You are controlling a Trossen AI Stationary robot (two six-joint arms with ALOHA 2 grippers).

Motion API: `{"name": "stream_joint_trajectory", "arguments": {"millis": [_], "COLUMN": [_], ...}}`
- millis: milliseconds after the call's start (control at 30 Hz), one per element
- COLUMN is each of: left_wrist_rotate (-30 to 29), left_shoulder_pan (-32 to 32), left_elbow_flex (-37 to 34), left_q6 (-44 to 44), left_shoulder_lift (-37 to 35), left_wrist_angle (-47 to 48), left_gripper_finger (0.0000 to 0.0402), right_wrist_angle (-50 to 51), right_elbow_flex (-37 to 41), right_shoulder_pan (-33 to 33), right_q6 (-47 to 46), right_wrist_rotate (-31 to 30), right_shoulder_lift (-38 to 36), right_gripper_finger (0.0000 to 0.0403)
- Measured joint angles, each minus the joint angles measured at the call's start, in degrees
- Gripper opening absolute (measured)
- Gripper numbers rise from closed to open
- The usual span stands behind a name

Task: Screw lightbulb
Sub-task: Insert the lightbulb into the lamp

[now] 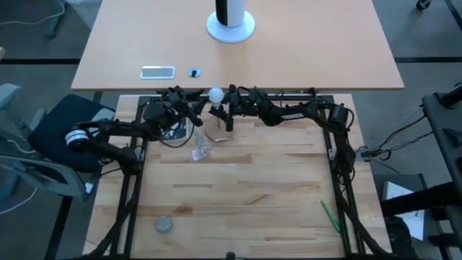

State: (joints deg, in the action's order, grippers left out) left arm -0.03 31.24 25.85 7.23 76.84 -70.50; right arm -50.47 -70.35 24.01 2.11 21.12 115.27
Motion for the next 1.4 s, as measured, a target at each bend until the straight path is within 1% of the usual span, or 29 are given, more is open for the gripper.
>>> {"name": "stream_joint_trajectory", "arguments": {"millis": [167,333,633,733,967,1100,1200,1267,1400], "left_wrist_rotate": [0.0,0.0,0.0,0.0,-0.5,-0.8,-0.8,-0.8,-0.8], "left_shoulder_pan": [0.0,0.0,0.0,0.0,0.1,0.2,0.2,0.2,0.3], "left_elbow_flex": [0.5,0.5,0.5,0.4,0.4,0.4,0.4,0.3,0.3], "left_q6": [-0.7,-1.0,-1.9,-2.1,-2.3,-2.5,-2.5,-2.9,-5.7], "left_shoulder_lift": [0.0,0.0,-0.1,-0.1,-0.3,-0.8,-1.8,-3.2,-7.9], "left_wrist_angle": [1.4,1.6,1.9,2.6,2.6,2.6,3.0,3.8,9.7], "left_gripper_finger": [0.0183,0.0183,0.0183,0.0183,0.0183,0.0183,0.0183,0.0183,0.0183], "right_wrist_angle": [2.7,6.2,7.7,9.2,16.2,18.1,20.5,24.0,30.4], "right_elbow_flex": [0.0,0.0,0.0,0.0,0.0,0.0,0.0,0.0,0.0], "right_shoulder_pan": [-0.1,-0.3,-0.4,-0.4,-0.4,-0.4,-0.4,-0.4,-0.3], "right_q6": [1.8,3.7,3.8,3.8,5.9,6.4,6.5,6.9,8.8], "right_wrist_rotate": [-0.6,-2.9,-3.3,-3.8,-4.9,-5.0,-5.6,-6.3,-7.8], "right_shoulder_lift": [-1.0,-2.4,-2.8,-3.3,-6.6,-8.3,-9.4,-10.7,-13.0], "right_gripper_finger": [0.0228,0.0242,0.0262,0.0263,0.0256,0.0262,0.0267,0.0269,0.0269]}}
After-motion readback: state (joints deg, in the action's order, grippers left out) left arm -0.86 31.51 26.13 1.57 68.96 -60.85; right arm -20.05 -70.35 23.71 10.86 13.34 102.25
